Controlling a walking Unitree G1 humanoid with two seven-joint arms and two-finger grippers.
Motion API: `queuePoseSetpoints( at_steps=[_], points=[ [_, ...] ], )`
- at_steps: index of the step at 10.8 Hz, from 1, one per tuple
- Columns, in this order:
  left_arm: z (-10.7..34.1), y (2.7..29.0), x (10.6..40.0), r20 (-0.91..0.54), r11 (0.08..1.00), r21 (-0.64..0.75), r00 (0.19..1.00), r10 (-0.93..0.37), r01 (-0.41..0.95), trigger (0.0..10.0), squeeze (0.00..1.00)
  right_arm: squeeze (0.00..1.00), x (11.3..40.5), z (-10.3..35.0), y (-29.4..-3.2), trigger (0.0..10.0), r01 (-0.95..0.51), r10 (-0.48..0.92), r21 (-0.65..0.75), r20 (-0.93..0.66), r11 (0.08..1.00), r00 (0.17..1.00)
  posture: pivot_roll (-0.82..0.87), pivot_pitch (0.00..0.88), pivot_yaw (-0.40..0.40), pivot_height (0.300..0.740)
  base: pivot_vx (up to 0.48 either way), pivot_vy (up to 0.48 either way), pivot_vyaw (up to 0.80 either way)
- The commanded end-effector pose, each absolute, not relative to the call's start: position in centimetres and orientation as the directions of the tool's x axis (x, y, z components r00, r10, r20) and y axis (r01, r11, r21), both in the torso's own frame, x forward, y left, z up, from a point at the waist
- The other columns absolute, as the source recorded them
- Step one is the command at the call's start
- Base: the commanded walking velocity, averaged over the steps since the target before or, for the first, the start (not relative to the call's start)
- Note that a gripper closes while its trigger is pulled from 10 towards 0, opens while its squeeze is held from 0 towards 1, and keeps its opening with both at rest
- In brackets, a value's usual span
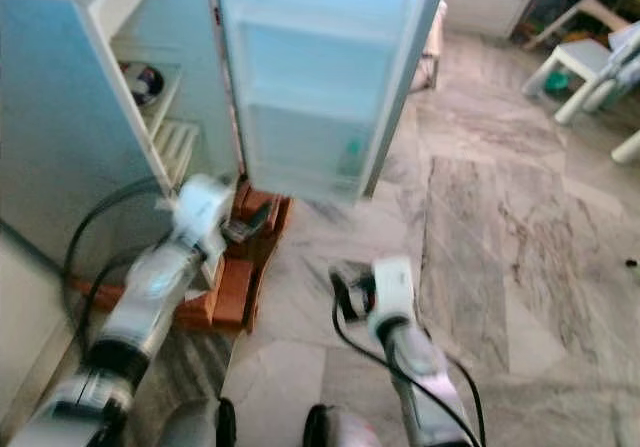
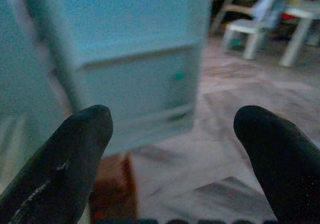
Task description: Restocking fridge
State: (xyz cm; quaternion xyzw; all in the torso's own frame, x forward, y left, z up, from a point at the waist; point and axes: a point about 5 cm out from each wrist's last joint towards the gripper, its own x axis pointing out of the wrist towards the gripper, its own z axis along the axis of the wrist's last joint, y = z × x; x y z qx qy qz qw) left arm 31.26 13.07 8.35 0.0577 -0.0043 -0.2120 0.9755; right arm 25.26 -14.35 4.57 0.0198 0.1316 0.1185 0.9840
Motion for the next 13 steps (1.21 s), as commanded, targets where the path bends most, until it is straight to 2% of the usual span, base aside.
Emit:
queuePoseSetpoints(
  at_steps=[1, 4, 7, 11, 13],
  points=[
    [8.4, 15.0, 30.7, -0.006, 0.935, 0.111, 0.941, -0.337, 0.336, 10.0, 0.00, 0.00, 25.4, 5.1, -15.1, 10.0, -0.184, 0.197, 0.076, -0.225, 0.980, 0.954, 0.10, 0.099, -0.087, 0.740, 0.000, -0.446, 0.00],
    [8.1, 17.8, 29.1, -0.027, 0.953, 0.156, 0.965, -0.261, 0.262, 10.0, 0.00, 0.00, 26.4, 6.3, -15.2, 10.0, -0.166, 0.171, 0.044, -0.133, 0.985, 0.976, 0.13, 0.094, -0.093, 0.740, 0.000, -0.467, 0.00],
    [8.2, 17.6, 28.6, -0.023, 0.970, 0.129, 0.979, -0.203, 0.204, 10.0, 0.00, 0.00, 26.6, 6.7, -15.5, 10.0, -0.143, 0.147, 0.042, -0.102, 0.989, 0.984, 0.12, 0.087, -0.101, 0.740, 0.000, -0.460, -0.40],
    [8.3, 17.1, 28.1, -0.028, 0.967, 0.155, 0.980, -0.199, 0.201, 10.0, 0.00, 0.00, 27.2, 7.1, -15.2, 10.0, -0.145, 0.148, 0.038, -0.083, 0.989, 0.986, 0.13, 0.091, -0.106, 0.740, 0.355, -0.307, 0.00],
    [8.6, 17.1, 28.1, -0.019, 0.968, 0.165, 0.982, -0.187, 0.188, 10.0, 0.00, 0.00, 27.3, 7.4, -14.9, 10.0, -0.163, 0.165, 0.029, -0.073, 0.986, 0.984, 0.12, 0.103, -0.103, 0.740, 0.439, 0.000, -0.80]
  ],
)
